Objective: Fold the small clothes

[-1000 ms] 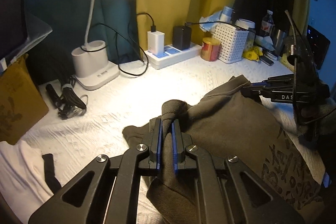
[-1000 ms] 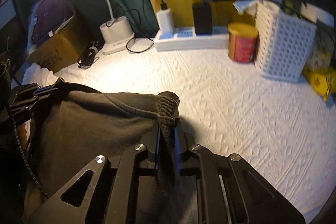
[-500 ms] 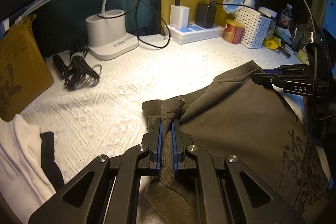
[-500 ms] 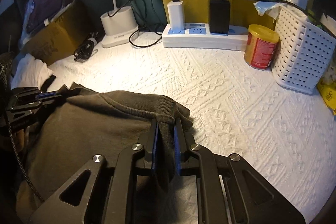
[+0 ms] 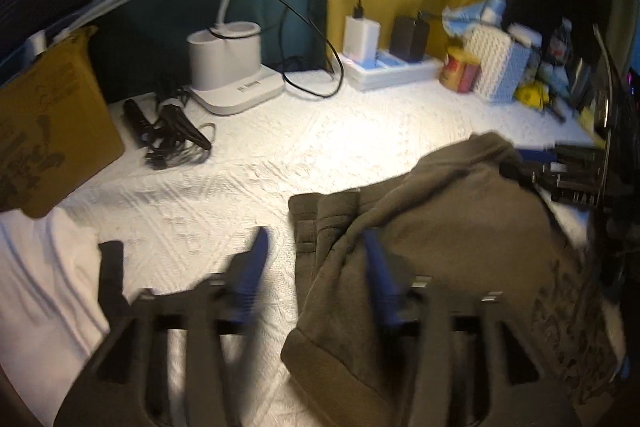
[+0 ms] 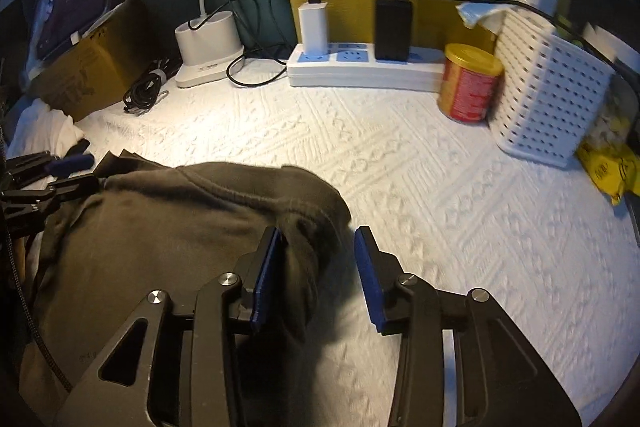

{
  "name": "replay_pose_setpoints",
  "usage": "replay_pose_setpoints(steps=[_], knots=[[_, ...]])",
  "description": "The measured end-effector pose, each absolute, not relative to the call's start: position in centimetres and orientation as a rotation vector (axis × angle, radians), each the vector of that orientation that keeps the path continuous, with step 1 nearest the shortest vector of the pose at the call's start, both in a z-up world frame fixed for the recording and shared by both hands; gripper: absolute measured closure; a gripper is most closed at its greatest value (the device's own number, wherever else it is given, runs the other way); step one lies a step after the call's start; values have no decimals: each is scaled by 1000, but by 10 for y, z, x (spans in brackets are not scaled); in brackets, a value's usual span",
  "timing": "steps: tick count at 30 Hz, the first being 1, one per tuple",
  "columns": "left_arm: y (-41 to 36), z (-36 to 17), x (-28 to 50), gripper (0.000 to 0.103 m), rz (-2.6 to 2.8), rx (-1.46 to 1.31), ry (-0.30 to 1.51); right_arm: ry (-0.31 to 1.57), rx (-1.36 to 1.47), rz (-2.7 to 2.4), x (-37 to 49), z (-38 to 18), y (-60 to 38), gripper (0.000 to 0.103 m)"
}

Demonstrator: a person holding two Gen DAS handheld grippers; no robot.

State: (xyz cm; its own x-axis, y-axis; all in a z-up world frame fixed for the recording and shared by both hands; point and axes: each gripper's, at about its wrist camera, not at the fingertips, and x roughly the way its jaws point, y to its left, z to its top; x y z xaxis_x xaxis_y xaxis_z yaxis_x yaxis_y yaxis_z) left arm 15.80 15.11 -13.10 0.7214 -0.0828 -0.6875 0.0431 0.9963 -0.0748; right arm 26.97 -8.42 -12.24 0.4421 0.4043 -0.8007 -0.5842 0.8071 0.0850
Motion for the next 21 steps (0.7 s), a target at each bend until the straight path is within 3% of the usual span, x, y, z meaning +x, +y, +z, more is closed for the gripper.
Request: replay_pose_setpoints(steps=[21], knots=[[111,-108,76,45,-132,-49,699,910,-175,558,183,-96,-135,62]])
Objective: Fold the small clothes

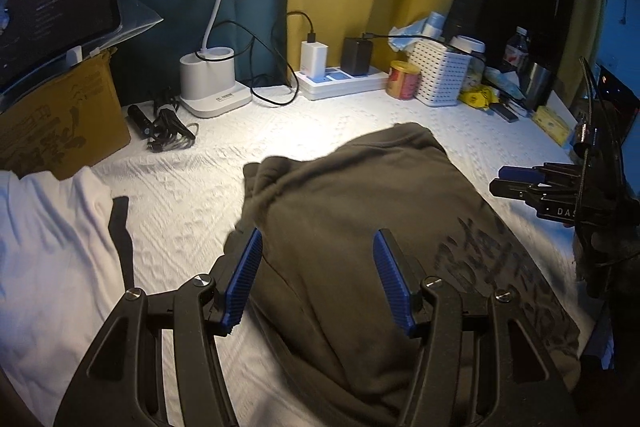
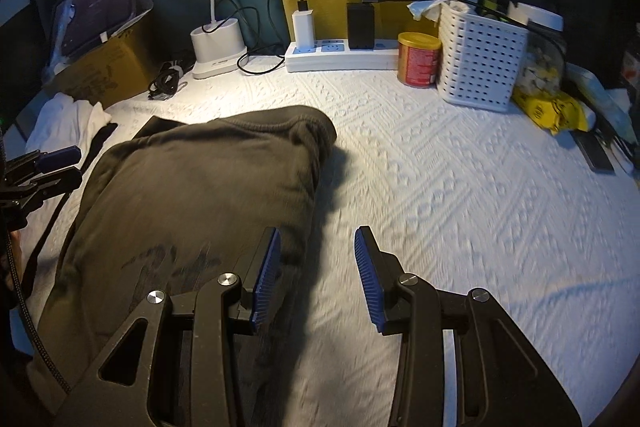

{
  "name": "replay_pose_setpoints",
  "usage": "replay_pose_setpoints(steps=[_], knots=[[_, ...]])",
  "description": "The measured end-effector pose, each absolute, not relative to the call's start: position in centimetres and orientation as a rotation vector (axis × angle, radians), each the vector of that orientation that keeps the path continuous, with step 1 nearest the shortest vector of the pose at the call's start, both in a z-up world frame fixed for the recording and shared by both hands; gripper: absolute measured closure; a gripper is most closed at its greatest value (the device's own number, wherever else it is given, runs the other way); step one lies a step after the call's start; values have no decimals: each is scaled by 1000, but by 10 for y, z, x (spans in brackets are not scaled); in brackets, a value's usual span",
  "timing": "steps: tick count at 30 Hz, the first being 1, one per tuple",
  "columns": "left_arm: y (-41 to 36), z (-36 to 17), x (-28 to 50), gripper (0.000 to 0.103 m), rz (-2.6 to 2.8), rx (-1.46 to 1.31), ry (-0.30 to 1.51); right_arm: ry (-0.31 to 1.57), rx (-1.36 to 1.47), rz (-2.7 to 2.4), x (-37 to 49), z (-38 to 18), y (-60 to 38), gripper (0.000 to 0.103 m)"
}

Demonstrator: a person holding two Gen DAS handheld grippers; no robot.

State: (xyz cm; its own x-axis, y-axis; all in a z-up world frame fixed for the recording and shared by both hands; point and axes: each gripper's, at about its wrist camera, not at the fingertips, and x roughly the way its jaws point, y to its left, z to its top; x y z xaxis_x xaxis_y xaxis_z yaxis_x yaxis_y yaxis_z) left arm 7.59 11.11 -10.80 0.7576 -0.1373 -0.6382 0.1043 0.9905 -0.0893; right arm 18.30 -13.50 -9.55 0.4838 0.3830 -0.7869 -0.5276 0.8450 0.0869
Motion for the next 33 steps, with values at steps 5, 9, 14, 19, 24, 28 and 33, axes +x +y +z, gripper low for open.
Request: replay_pose_setpoints(steps=[5,9,14,19,24,28,33], knots=[[101,-111,54,45,-148,-52,701,905,-168,552,160,-93,-142,62],[95,-116,34,45,-156,-49,713,904,-162,549,142,-93,-149,62],[92,-124,8,45,-161,-49,730,914,-153,550,120,-96,-156,62],[83,-138,-15,45,-185,-16,768,918,-144,546,100,-99,-162,62],[76,-144,-35,45,-238,-11,786,920,-129,535,85,-102,-170,62],[71,-140,-53,45,-297,-11,775,919,-117,524,75,-104,-176,62],[53,-138,-64,45,-349,46,767,916,-103,507,67,-103,-185,62]])
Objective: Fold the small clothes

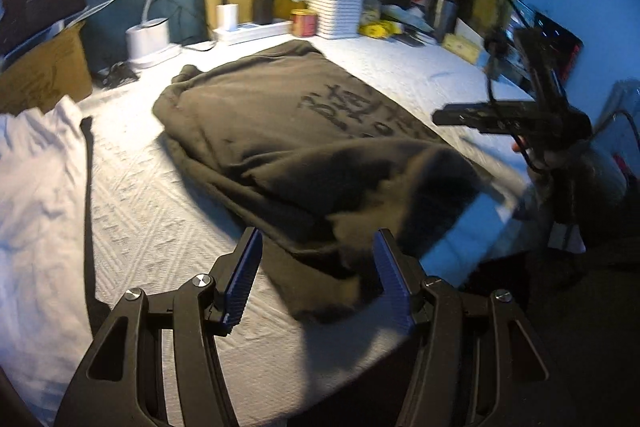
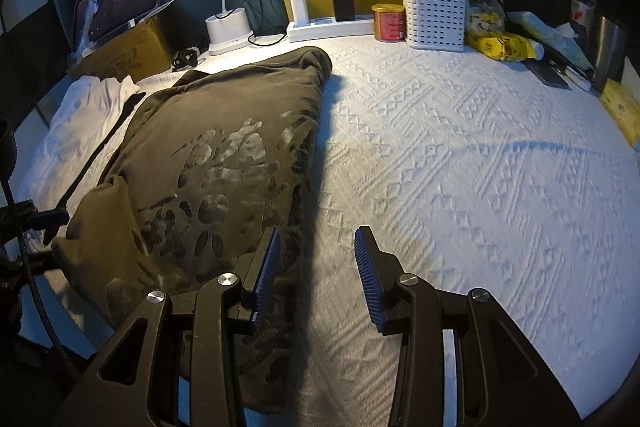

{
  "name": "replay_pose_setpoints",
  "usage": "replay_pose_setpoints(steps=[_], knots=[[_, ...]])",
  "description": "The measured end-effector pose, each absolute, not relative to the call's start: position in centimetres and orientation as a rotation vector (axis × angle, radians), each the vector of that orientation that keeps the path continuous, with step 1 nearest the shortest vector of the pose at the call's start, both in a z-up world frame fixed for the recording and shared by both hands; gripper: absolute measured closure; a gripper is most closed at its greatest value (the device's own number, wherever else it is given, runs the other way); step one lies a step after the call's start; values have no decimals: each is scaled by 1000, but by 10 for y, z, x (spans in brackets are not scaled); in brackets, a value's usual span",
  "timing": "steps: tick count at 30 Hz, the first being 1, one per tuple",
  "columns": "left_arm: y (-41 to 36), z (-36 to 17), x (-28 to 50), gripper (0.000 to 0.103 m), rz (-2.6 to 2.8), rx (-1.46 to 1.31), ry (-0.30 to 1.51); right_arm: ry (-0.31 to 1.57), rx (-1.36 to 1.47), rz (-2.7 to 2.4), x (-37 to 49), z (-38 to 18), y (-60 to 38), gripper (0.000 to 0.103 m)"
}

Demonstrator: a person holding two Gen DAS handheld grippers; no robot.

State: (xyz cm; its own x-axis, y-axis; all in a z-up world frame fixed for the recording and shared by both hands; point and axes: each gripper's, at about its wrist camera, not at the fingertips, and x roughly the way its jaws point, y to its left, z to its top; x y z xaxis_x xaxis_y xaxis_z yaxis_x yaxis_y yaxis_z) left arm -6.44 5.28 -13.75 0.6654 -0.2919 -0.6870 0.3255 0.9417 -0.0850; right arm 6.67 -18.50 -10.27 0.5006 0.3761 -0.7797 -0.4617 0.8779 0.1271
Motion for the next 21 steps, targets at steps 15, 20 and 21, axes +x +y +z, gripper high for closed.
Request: replay_pose_setpoints(steps=[15,20,21], knots=[[28,-163,-52,73,-297,94,794,952,-56,503,37,-115,-198,59],[45,-145,-65,96,-238,122,760,953,-65,513,31,-117,-197,59],[49,-141,-68,96,-225,127,756,953,-67,514,31,-117,-196,59]])
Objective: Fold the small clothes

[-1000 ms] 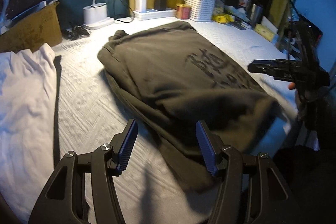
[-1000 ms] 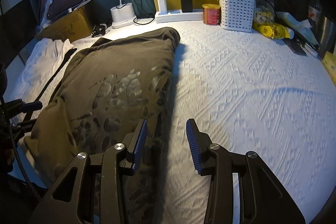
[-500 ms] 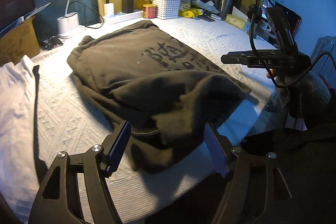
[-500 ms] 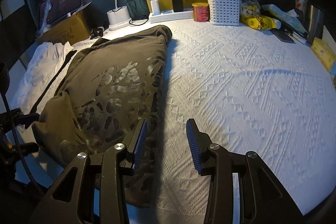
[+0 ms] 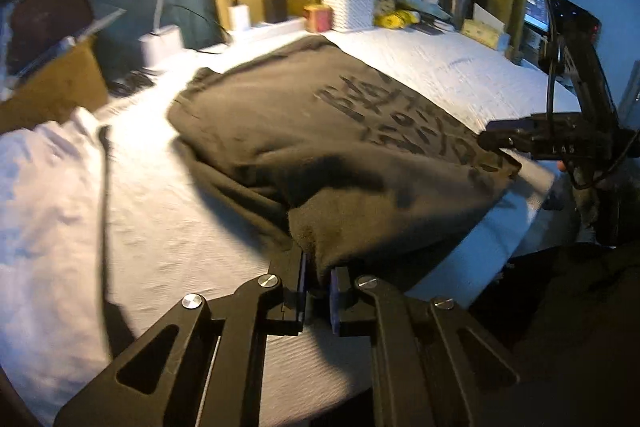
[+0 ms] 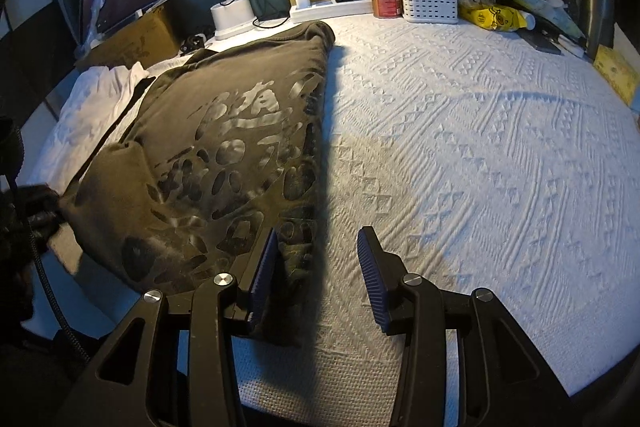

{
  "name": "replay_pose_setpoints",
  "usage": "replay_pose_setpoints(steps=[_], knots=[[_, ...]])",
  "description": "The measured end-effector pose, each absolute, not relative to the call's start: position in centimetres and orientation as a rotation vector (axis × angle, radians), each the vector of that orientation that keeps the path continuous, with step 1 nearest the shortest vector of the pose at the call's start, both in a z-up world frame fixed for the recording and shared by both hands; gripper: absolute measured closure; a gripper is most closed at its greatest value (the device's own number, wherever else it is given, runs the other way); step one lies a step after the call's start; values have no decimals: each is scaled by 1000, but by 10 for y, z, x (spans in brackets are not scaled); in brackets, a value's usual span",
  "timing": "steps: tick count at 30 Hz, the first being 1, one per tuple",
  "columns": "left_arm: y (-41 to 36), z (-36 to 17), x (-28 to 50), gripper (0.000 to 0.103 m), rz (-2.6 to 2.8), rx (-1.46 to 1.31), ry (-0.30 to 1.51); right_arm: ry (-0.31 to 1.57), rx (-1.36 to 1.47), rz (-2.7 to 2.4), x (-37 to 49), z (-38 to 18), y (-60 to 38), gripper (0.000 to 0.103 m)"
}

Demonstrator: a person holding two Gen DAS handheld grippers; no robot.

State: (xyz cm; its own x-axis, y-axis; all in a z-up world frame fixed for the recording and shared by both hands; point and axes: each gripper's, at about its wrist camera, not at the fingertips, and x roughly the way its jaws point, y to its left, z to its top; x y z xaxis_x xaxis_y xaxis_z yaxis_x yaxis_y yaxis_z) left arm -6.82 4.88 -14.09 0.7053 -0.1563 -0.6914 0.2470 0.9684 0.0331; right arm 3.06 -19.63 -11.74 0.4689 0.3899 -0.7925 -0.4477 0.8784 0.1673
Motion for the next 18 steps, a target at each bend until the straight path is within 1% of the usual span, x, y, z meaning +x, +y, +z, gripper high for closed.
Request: replay_pose_setpoints(steps=[2,6,10,13,15,16,17,18], knots=[[54,-135,-76,96,-203,143,754,955,-68,518,29,-118,-195,59],[59,-139,-84,96,-203,120,798,962,-89,525,26,-122,-189,59],[59,-160,-89,95,-218,99,890,959,-113,531,22,-124,-187,59],[63,-166,-88,92,-227,50,932,958,-124,533,21,-125,-186,59],[63,-165,-88,82,-230,52,948,959,-125,533,21,-124,-187,59],[64,-163,-88,62,-228,53,949,959,-125,532,22,-124,-187,59],[66,-161,-89,39,-233,45,944,957,-125,530,21,-124,-187,59],[69,-156,-92,32,-246,26,925,955,-126,528,22,-124,-187,59]])
